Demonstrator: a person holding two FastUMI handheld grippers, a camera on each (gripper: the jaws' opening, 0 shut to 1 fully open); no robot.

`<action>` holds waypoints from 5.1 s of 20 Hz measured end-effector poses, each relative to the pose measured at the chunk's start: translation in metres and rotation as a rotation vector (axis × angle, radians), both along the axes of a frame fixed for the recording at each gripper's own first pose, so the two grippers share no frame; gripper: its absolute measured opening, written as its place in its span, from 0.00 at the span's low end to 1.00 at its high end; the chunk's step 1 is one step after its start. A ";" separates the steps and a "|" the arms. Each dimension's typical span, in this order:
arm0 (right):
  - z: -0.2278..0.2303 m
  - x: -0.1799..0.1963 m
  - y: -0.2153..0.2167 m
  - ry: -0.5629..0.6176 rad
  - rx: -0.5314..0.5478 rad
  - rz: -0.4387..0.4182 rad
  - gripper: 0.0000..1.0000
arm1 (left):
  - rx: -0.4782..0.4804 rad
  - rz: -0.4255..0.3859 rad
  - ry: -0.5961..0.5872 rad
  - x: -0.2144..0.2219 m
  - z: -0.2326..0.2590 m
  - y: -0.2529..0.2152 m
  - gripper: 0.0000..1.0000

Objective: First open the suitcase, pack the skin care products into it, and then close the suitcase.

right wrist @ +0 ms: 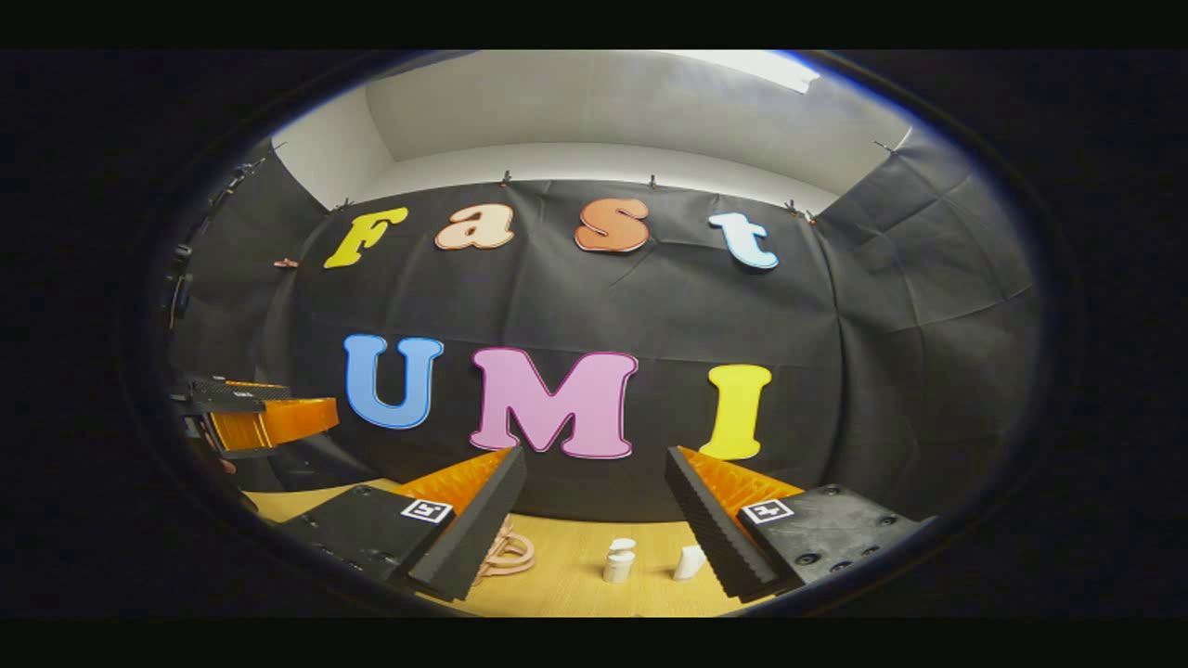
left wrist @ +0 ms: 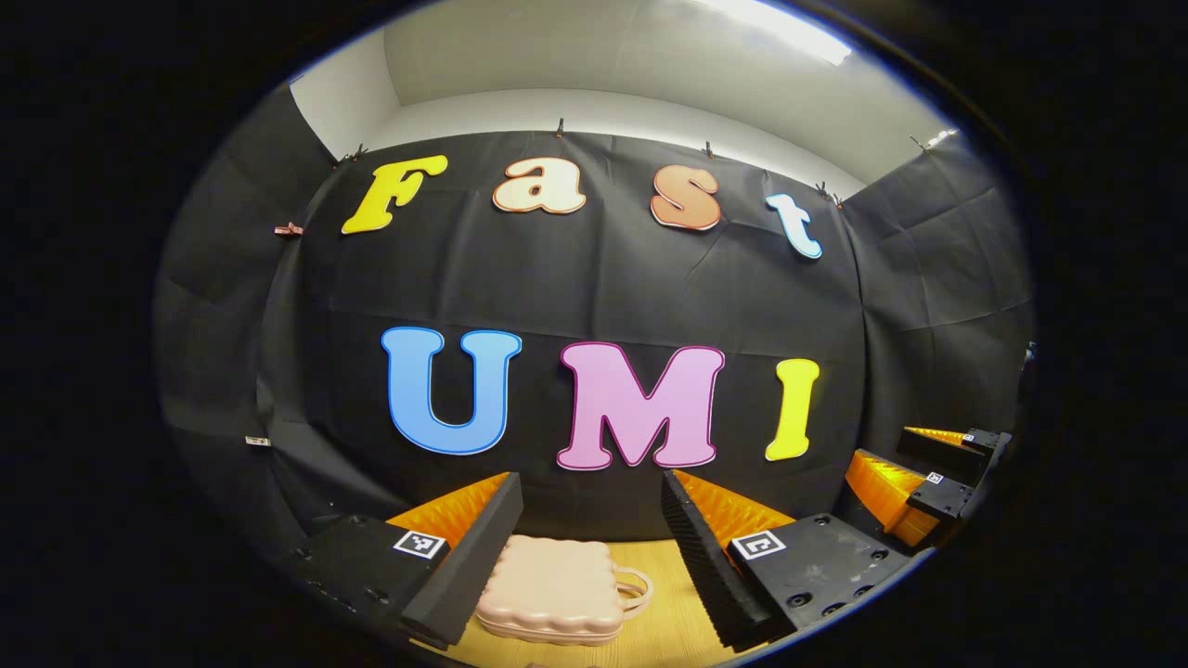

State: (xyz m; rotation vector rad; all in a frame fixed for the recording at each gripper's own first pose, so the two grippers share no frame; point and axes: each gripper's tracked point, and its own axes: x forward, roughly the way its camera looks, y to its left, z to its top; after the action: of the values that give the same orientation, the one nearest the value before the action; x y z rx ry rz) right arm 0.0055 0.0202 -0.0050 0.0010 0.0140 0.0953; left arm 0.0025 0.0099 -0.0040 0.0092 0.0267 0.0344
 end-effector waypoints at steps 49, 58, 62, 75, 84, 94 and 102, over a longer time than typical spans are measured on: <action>-0.173 0.030 -0.139 0.268 0.030 -0.067 0.97 | 0.121 -0.041 1.009 0.202 -0.462 -0.105 0.77; -0.189 0.032 -0.161 0.308 0.048 -0.104 0.97 | 0.054 0.005 1.113 0.204 -0.473 -0.090 0.24; -0.182 0.035 -0.160 0.288 0.009 -0.113 0.97 | 0.030 -0.021 1.079 0.208 -0.454 -0.093 0.20; -0.137 0.031 -0.068 0.244 -0.020 -0.020 0.97 | -0.152 -0.131 0.920 0.242 -0.254 -0.011 0.17; -0.118 0.029 0.008 0.224 -0.045 0.019 0.94 | 0.110 -0.010 0.914 0.232 -0.193 0.196 0.17; -0.146 0.010 0.039 0.258 -0.185 -0.026 0.96 | 0.157 0.170 0.900 0.218 -0.289 0.434 0.14; -0.186 -0.021 0.066 0.334 -0.230 -0.031 0.96 | 0.021 0.220 0.955 0.192 -0.403 0.476 0.14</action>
State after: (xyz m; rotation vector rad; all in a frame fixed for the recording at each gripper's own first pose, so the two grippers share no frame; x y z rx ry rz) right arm -0.0158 0.0860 -0.1914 -0.2122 0.3589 0.0617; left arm 0.1944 0.4862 -0.4074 0.0428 0.9826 0.2478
